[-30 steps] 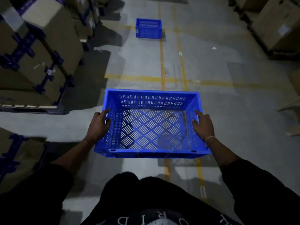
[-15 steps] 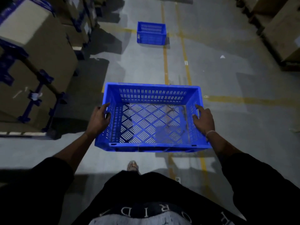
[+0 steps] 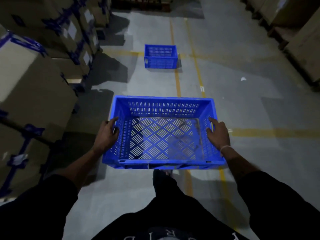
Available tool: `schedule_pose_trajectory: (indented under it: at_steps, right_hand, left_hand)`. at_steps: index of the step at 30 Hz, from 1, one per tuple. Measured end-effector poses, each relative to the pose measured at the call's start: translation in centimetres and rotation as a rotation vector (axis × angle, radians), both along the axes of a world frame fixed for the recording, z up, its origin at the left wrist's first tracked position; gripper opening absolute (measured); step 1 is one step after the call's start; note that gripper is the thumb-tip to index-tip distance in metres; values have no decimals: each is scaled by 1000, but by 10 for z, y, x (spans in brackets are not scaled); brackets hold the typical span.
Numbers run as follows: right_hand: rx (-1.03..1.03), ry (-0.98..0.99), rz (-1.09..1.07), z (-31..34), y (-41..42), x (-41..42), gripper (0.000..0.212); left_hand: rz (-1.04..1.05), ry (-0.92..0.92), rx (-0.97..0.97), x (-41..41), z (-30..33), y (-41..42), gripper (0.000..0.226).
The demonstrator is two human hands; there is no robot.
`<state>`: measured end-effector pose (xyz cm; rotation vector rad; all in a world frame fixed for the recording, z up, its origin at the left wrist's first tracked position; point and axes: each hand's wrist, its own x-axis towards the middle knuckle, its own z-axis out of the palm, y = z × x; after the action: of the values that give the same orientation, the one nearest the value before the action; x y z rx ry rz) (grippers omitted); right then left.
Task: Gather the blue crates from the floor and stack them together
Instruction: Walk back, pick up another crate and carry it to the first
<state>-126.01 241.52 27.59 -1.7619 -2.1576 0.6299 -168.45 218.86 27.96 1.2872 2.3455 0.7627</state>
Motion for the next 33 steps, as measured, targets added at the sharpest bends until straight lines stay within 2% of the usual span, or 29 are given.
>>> schedule_pose_trajectory:
  at_steps: [9,17,25,33]
  right_hand:
    - [13,18,28,23,220,-87,55]
    - [28,13,40,29,381,-168,55]
    - [11,-27,42,5,545,-276,60]
    - [6,-4,-13,6,675,-374,66]
  left_hand:
    - [32,25,8,-78,21,208,56]
    - [41,19,26,-154,26,363,56]
    - [9,-9,-1,-271,-6,536,60]
    - [-13,-20,-33,-376,8,684,60]
